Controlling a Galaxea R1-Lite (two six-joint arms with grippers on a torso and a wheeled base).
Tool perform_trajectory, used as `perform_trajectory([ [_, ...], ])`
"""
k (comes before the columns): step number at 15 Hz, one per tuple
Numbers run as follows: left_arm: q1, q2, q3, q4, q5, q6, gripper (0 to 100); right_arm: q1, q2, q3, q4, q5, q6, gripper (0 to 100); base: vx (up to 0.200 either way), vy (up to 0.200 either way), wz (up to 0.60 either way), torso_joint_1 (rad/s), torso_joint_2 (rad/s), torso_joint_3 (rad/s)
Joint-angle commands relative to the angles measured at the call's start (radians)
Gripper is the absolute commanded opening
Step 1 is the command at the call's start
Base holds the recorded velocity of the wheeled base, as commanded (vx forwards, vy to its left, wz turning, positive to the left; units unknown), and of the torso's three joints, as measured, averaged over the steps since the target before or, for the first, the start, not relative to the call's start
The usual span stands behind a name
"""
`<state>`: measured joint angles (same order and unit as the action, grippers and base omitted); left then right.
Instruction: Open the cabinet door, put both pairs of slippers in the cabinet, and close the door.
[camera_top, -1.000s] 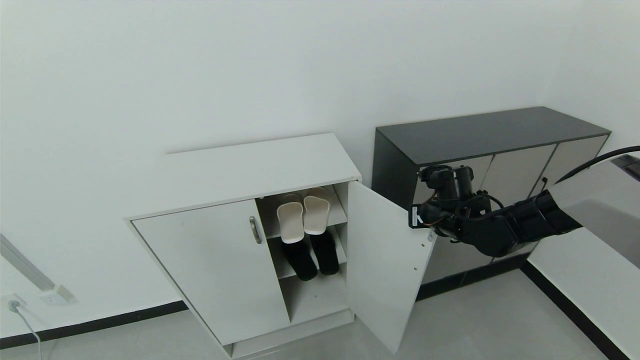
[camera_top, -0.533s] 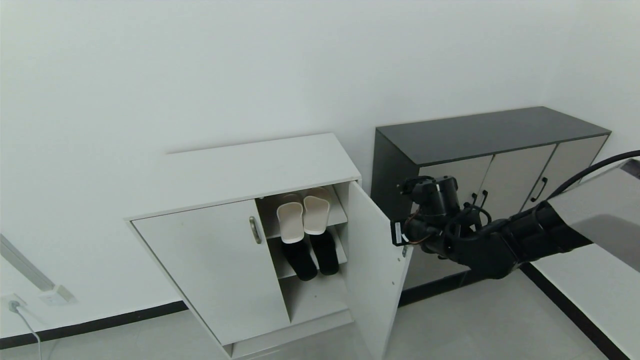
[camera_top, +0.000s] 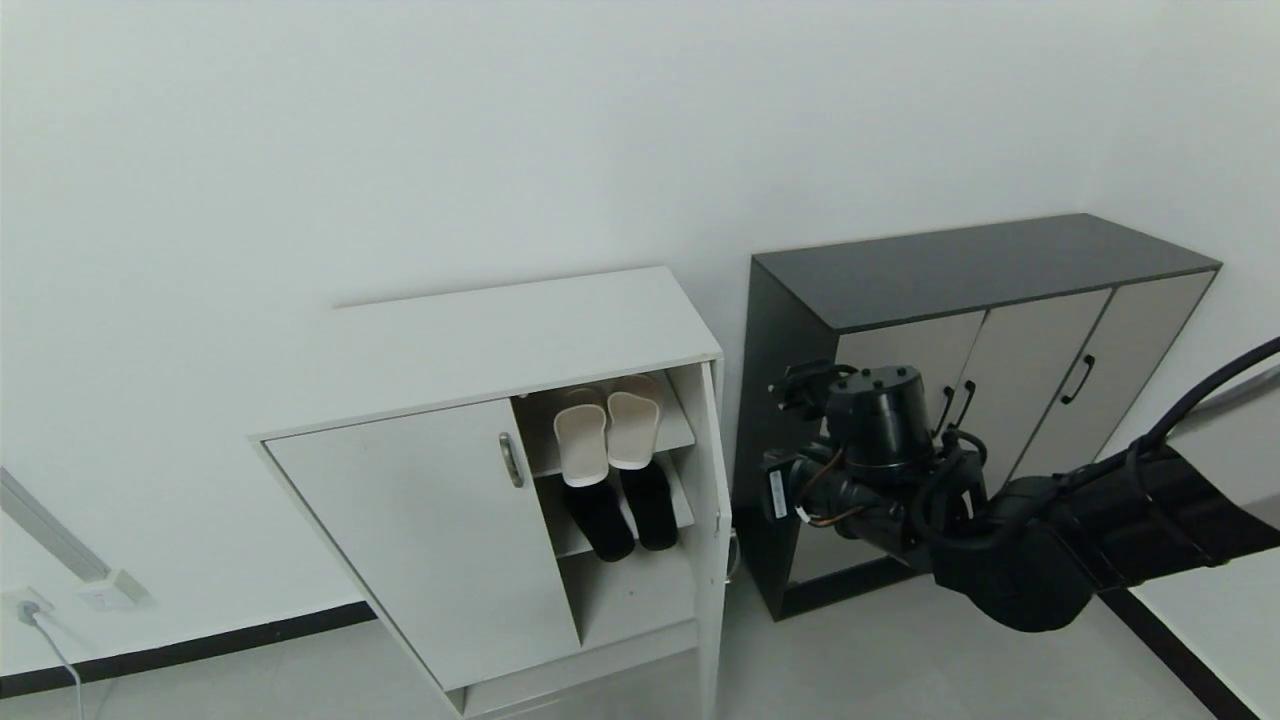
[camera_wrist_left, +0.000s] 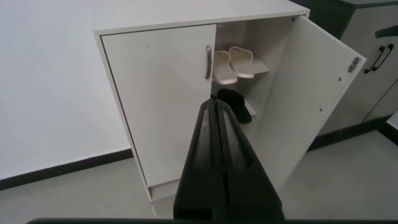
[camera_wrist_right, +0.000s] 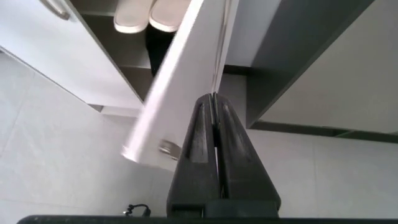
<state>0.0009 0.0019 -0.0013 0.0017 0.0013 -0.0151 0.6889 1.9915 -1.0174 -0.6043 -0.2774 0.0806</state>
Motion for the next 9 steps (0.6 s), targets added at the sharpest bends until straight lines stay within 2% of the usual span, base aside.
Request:
perform_trajectory([
  [1,0.001,0.001,0.000,0.000,0.000,0.000,0,0.003,-0.013,0.007,-0.002,0.000,-0.002,0,0.000,0.000,0.00,0.000,0.00,0.000],
  [4,0.001,0.001,0.000,0.000,0.000,0.000,0,0.003,-0.011,0.007,-0.008,0.000,-0.004,0,0.000,0.000,0.00,0.000,0.00,0.000],
  [9,0.001,0.001,0.000,0.000,0.000,0.000,0,0.007,-0.008,0.010,-0.008,0.000,-0.004,0,0.000,0.000,0.60,0.001,0.00,0.006],
])
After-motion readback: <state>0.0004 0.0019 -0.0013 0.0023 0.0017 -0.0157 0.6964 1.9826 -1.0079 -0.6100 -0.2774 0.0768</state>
